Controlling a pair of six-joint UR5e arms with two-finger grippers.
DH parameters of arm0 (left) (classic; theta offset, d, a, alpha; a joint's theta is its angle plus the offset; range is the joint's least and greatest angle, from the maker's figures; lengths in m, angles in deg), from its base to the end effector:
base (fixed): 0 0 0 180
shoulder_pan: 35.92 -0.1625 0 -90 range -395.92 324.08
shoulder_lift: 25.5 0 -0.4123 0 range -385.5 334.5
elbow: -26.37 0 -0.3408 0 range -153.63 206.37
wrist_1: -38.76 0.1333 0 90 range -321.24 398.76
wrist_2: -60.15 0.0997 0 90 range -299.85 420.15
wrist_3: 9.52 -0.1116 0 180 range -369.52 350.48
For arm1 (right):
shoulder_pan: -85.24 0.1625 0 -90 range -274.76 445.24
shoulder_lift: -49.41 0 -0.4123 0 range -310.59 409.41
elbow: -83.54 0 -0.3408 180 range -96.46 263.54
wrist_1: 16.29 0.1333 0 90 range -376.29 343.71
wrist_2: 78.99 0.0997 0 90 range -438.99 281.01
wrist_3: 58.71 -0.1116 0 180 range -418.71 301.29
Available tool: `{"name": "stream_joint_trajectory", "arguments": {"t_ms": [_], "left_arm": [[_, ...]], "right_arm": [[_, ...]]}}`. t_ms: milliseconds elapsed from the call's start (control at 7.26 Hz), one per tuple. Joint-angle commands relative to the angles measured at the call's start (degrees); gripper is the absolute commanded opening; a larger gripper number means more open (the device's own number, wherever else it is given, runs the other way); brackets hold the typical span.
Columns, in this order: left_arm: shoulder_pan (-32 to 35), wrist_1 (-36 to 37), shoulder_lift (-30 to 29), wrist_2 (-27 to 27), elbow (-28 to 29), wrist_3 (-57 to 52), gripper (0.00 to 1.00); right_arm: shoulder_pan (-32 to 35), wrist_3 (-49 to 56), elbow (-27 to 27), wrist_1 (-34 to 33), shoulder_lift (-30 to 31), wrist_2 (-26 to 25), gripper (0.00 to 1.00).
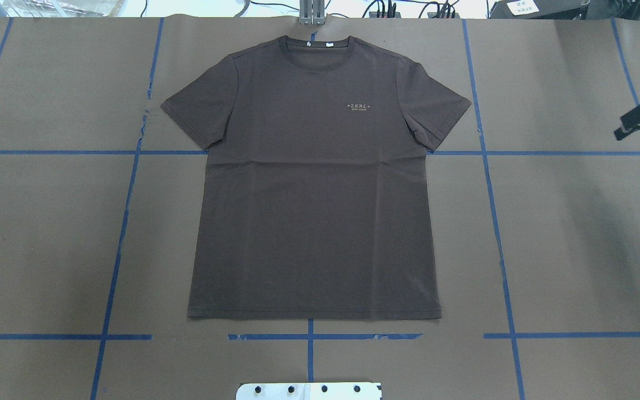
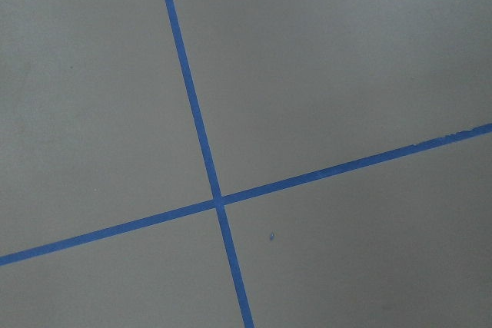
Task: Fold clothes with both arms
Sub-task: 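Move the right gripper toward the shirt's sleeve nearest it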
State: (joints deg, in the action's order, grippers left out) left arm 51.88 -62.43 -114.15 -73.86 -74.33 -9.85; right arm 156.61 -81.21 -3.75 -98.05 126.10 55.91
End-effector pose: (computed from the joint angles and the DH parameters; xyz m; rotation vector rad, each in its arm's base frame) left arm -0.0385 -0.4499 0.5595 0.3284 0.7656 0.1792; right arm -0.1240 -0.5384 0.5437 0.0191 -0.8360 -0.0653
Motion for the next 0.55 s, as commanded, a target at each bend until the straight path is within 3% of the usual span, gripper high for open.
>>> {"name": "stream_joint_trajectory", "arguments": {"t_ms": [0, 138, 276, 413], "left_arm": [[-0.2, -1.2, -0.1, -0.1, -0.2, -0.2, 1.00], [-0.2, -1.2, -0.3, -1.0, -0.1, 0.0, 1.00], [-0.2, -1.3, -0.3, -1.6, -0.1, 0.0, 1.00], [-0.2, -1.4, -0.4, -1.6, -0.2, 0.0, 1.00]], "right_arm": [[-5.7, -14.2, 13.8, 6.7, -14.4, -1.0, 0.98], [-6.8, -17.6, 21.1, 14.5, -17.6, -1.4, 0.98], [-8.3, -27.4, 25.8, 18.9, -20.9, -1.6, 0.89], [-9.1, -30.0, 28.0, 22.3, -23.1, -5.0, 0.87]]}}
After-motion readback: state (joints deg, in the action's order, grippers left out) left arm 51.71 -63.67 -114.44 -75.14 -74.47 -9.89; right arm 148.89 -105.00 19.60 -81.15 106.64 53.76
